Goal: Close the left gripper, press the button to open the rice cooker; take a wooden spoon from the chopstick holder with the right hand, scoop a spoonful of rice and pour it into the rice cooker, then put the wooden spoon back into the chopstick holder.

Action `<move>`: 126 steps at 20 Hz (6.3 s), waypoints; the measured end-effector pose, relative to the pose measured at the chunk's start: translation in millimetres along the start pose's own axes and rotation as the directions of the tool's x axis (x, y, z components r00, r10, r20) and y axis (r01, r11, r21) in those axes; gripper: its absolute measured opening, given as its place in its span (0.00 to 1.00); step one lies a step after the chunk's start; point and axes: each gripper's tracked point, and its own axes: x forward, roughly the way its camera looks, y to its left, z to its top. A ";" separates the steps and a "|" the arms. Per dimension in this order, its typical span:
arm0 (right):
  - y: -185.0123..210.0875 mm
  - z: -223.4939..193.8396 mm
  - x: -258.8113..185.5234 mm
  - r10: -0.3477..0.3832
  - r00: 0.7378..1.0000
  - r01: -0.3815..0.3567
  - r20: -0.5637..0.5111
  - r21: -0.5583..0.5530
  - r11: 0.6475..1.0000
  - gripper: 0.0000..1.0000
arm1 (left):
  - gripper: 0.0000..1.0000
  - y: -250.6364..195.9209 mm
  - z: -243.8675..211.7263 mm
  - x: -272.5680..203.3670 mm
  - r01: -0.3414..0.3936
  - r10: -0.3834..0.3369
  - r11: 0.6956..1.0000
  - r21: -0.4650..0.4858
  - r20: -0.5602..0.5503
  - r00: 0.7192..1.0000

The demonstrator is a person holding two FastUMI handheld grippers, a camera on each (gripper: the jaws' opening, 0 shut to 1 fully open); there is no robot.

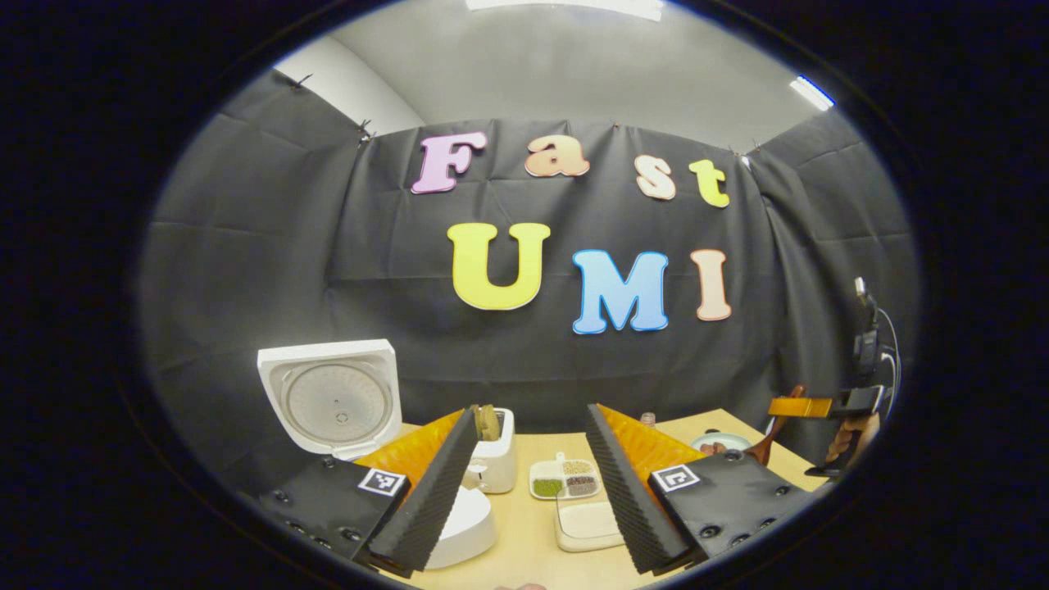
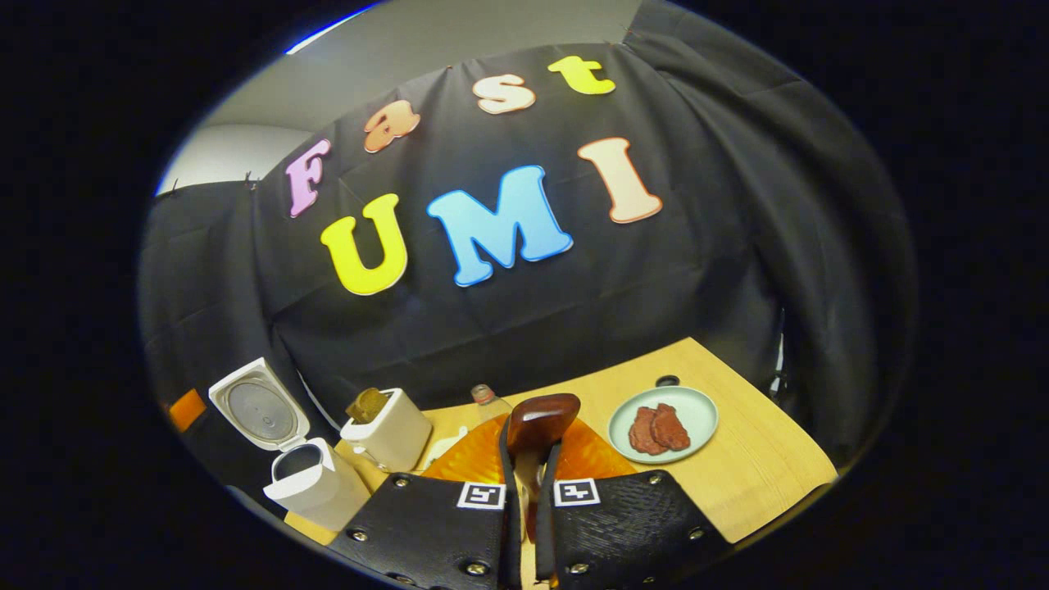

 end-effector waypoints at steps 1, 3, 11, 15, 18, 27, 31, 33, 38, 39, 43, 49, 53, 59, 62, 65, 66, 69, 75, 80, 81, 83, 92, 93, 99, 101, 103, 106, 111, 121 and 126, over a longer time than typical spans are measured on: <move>15.9 2.6 3.8 0.027 1.000 -0.027 0.007 -0.016 1.000 0.07 | 0.94 3.3 -2.3 -1.4 0.001 -0.001 1.000 0.001 -0.001 1.000; 42.7 -3.4 15.1 0.069 0.998 -0.069 0.002 -0.055 0.996 0.07 | 0.90 7.5 -4.9 -3.9 0.011 -0.011 1.000 0.003 -0.002 1.000; 100.2 -76.8 70.8 0.132 0.983 -0.154 -0.129 -0.179 0.972 0.07 | 0.90 32.8 -15.2 -13.8 0.020 -0.020 0.999 0.033 -0.003 1.000; 101.6 -116.2 95.6 0.101 0.976 -0.146 -0.194 -0.233 0.961 0.07 | 0.90 45.7 -24.3 -20.9 0.026 -0.025 0.999 0.026 -0.008 1.000; 100.1 -141.5 108.5 0.081 0.970 -0.147 -0.230 -0.290 0.946 0.07 | 0.90 56.5 -34.8 -21.9 0.011 -0.011 1.000 0.022 -0.030 1.000; 112.3 -195.5 117.4 0.092 0.937 -0.148 -0.336 -0.144 0.978 0.07 | 0.94 92.6 -57.5 -28.0 -0.057 0.056 0.998 -0.005 -0.081 0.995; 118.3 -198.4 121.4 0.138 0.930 -0.105 -0.342 0.114 0.988 0.07 | 0.90 96.0 -65.2 -32.3 -0.073 0.069 0.997 -0.029 -0.106 0.992; 117.1 -199.6 122.6 0.149 0.930 -0.077 -0.336 0.221 0.972 0.07 | 0.94 95.0 -69.2 -33.2 -0.070 0.065 0.997 -0.044 -0.116 0.991; 111.0 -189.9 126.5 0.198 0.933 -0.039 -0.300 0.462 0.886 0.07 | 0.94 94.7 -68.4 -35.6 -0.076 0.070 0.996 -0.050 -0.122 0.990; 104.5 -180.3 126.3 0.201 0.939 -0.035 -0.278 0.505 0.863 0.07 | 0.94 95.2 -66.6 -36.6 -0.077 0.071 0.996 -0.048 -0.117 0.991; 83.9 -132.4 118.9 0.208 0.961 -0.059 -0.180 0.606 0.794 0.07 | 0.94 94.9 -57.3 -42.7 -0.074 0.068 0.995 -0.060 -0.099 0.993; 77.2 -67.5 94.4 0.236 0.970 -0.130 -0.050 0.717 0.685 0.07 | 0.93 88.8 -49.4 -33.6 -0.043 0.034 0.994 -0.105 -0.078 0.996; 88.0 -38.5 81.3 0.265 0.964 -0.187 0.014 0.744 0.642 0.07 | 0.93 81.8 -43.0 -33.9 -0.008 0.002 0.996 -0.091 -0.057 0.998; 117.7 -8.0 65.4 0.314 0.947 -0.252 0.066 0.759 0.600 0.07 | 0.90 82.6 -43.3 -39.8 0.017 -0.022 0.996 -0.092 -0.053 0.998; 139.5 2.6 61.8 0.344 0.936 -0.280 0.077 0.754 0.594 0.07 | 0.93 86.8 -44.2 -42.7 0.023 -0.029 0.995 -0.098 -0.053 0.998; 159.0 8.8 60.3 0.359 0.929 -0.299 0.086 0.746 0.595 0.07 | 0.90 90.6 -42.9 -47.9 0.040 -0.044 0.994 -0.103 -0.037 0.998; 166.8 10.4 60.5 0.367 0.926 -0.306 0.089 0.747 0.590 0.07 | 0.90 92.0 -41.0 -50.4 0.045 -0.048 0.994 -0.097 -0.029 0.998; 188.2 10.7 60.0 0.395 0.915 -0.320 0.083 0.746 0.584 0.07 | 0.90 100.0 -47.1 -54.5 0.052 -0.054 0.996 -0.078 -0.026 0.998; 241.6 4.5 68.3 0.456 0.888 -0.350 0.056 0.725 0.593 0.07 | 0.90 120.6 -53.5 -65.8 0.047 -0.049 0.995 -0.084 -0.025 0.998; 297.0 -4.6 85.6 0.520 0.854 -0.391 0.023 0.688 0.612 0.07 | 0.94 135.2 -56.3 -77.3 0.043 -0.044 0.996 -0.076 -0.021 0.999; 308.9 -6.7 90.7 0.534 0.846 -0.400 0.015 0.679 0.616 0.07 | 0.93 137.7 -57.5 -79.6 0.040 -0.042 0.997 -0.071 -0.021 0.999; 332.7 -13.9 99.5 0.559 0.829 -0.415 -0.007 0.661 0.625 0.07 | 0.93 140.4 -60.0 -83.7 0.035 -0.037 0.997 -0.073 -0.024 0.999; 431.3 -80.5 141.9 0.621 0.769 -0.487 -0.153 0.490 0.723 0.07 | 0.93 164.7 -70.8 -95.0 -0.016 0.013 0.994 -0.111 -0.033 0.999; 440.7 -88.7 147.6 0.622 0.764 -0.502 -0.172 0.446 0.741 0.07 | 0.93 166.3 -72.7 -97.6 -0.023 0.019 0.994 -0.110 -0.037 0.999; 492.4 -136.1 160.6 0.614 0.744 -0.602 -0.263 0.136 0.787 0.07 | 0.94 184.2 -75.4 -102.1 -0.065 0.060 0.990 -0.126 -0.047 0.997; 503.2 -148.6 160.6 0.617 0.734 -0.639 -0.284 0.021 0.769 0.07 | 0.93 189.4 -78.1 -101.9 -0.077 0.071 0.990 -0.120 -0.050 0.996; 522.3 -154.9 152.7 0.625 0.720 -0.676 -0.300 -0.101 0.730 0.07 | 0.96 191.3 -79.3 -105.6 -0.088 0.083 0.989 -0.117 -0.051 0.995; 540.3 -161.8 134.1 0.645 0.695 -0.719 -0.317 -0.293 0.630 0.07 | 0.93 195.9 -82.8 -107.6 -0.102 0.096 0.987 -0.121 -0.053 0.994; 560.7 -171.0 100.4 0.683 0.649 -0.705 -0.334 -0.602 0.375 0.07 | 0.93 192.8 -83.7 -111.0 -0.103 0.098 0.987 -0.122 -0.046 0.994; 521.4 -118.7 113.3 0.687 0.681 -0.724 -0.255 -0.092 0.683 0.07 | 0.93 173.9 -76.5 -110.3 -0.072 0.069 0.990 -0.119 -0.032 0.997; 463.7 -84.5 115.0 0.659 0.721 -0.630 -0.215 0.192 0.752 0.07 | 0.90 151.6 -67.2 -101.1 -0.021 0.019 0.994 -0.105 -0.021 1.000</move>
